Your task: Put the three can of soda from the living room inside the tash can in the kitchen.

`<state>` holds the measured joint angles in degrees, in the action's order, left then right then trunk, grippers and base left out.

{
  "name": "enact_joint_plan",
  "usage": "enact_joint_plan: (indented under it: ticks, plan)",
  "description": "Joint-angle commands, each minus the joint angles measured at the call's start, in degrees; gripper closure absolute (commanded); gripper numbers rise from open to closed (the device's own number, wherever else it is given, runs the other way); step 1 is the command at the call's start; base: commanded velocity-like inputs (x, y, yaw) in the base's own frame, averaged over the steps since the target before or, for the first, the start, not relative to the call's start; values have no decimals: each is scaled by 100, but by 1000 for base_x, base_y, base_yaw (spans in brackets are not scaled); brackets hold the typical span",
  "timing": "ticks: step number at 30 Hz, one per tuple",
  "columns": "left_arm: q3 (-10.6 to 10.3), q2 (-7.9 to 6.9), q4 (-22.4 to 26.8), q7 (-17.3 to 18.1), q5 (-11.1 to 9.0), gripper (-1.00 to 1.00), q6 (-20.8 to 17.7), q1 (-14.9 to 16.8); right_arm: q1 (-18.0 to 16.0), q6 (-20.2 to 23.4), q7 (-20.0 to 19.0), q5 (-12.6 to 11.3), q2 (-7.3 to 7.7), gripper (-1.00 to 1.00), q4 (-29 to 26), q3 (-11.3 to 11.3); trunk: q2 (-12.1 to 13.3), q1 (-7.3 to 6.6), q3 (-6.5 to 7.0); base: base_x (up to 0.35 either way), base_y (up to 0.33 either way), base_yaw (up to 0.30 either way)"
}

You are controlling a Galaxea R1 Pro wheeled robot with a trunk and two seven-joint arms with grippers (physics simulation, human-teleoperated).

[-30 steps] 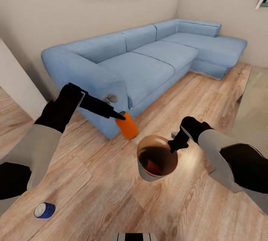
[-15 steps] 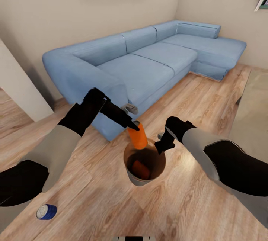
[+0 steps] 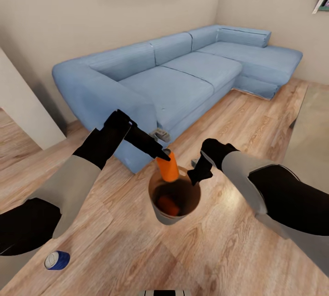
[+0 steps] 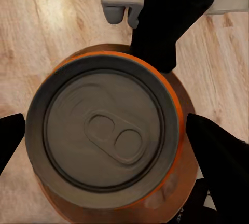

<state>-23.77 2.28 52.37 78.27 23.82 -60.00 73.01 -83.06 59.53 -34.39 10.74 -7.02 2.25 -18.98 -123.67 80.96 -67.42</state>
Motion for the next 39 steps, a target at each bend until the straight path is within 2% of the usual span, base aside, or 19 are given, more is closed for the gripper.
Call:
enact_joint_plan:
  ticks: [1,7,9,17,21,27,30,35,39]
  plan:
    - [-5,0,1,-39,-4,100,0,-9,-26,47,-33,-160,-1,100,2,132,0,0,0,0,0,0]
    - [-424,20,-3,-192,-15,100,0,-93,-110,47,-33,-164,-9,100,8,139,0,0,0,0,0,0]
    - [-552,91,0,-239,-16,100,0,-233,-144,47,-33,-167,-20,100,8,144,0,0,0,0,0,0]
    - [-620,203,5,-509,-32,100,0,-648,-214,47,-33,-168,-86,100,12,149,0,0,0,0,0,0]
    - [-625,299,8,-550,-38,100,4,-711,-218,47,-33,-168,-101,100,10,149,0,0,0,0,0,0]
    - [-631,336,3,-617,-33,100,109,-860,-219,47,-33,-168,-113,100,11,152,0,0,0,0,0,0]
    - [-649,338,-2,-820,-29,100,185,-967,-219,47,-33,-168,-115,100,12,151,0,0,0,0,0,0]
    - [-825,334,-113,-1029,-15,100,355,-1011,-219,47,-33,-168,-122,100,13,151,0,0,0,0,0,0]
    - [-874,331,-282,-1394,-26,100,441,-1016,-232,47,-33,-168,-135,100,13,150,0,0,0,0,0,0]
